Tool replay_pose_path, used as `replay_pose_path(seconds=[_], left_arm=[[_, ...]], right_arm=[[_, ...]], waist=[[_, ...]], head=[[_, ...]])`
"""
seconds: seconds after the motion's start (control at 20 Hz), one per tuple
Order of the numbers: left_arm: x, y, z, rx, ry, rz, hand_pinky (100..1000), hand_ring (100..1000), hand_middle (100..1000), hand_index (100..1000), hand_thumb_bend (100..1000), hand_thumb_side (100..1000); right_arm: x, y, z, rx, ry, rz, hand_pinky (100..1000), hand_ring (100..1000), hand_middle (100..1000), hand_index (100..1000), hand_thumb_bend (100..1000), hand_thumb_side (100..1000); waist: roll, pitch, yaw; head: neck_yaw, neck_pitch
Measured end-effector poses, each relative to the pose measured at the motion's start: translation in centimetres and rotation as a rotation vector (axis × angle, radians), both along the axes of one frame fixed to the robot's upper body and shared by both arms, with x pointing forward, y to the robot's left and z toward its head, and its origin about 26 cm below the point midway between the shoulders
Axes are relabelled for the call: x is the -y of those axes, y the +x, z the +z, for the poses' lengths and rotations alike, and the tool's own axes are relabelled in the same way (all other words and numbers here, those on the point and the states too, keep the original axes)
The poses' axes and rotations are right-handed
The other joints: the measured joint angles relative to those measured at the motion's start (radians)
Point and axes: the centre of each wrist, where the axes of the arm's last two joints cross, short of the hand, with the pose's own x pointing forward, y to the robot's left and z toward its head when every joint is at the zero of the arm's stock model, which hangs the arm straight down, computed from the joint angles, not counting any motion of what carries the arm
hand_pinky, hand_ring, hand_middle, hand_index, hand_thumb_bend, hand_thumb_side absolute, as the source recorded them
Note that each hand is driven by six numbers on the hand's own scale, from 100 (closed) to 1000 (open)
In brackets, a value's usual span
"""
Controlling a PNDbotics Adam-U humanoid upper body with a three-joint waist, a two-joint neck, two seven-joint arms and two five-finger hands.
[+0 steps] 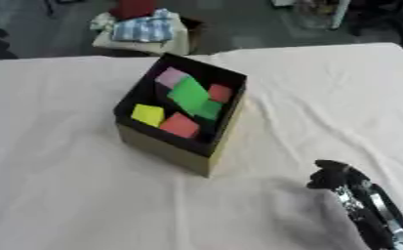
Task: Pick up objects on the table and place them in the box.
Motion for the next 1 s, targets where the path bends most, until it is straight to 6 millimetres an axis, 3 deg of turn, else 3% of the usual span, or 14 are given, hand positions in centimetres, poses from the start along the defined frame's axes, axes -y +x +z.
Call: replay_pose_path(seconds=[0.45, 0.7, 1.0], left_arm=[[1.7, -2.0, -7.1, -0.145, -0.371, 0.032, 836, 663, 658, 832, 100, 898], [2.9, -2.4, -9.3, -0.224, -0.449, 0.012, 837, 662, 656, 831, 100, 909], [3.2, -2.6, -10.3, -0.272, -0.456, 0.003, 836, 657, 650, 828, 100, 915]], right_arm=[[-0.4, 0.0, 0.1, -0.004, 0.018, 0.010, 685, 607, 591, 795, 100, 708], [-0.7, -0.1, -0.1, -0.019, 0.047, 0.017, 685, 608, 592, 796, 100, 709], [-0.7, -0.2, -0.3, -0.031, 0.064, 0.021, 684, 607, 594, 798, 100, 707]], waist=[[-0.002, -0.021, 0.015], [-0.004, -0.043, 0.014], [-0.017, -0.061, 0.033]], head=[[-0.001, 0.020], [-0.001, 0.035], [-0.001, 0.053]])
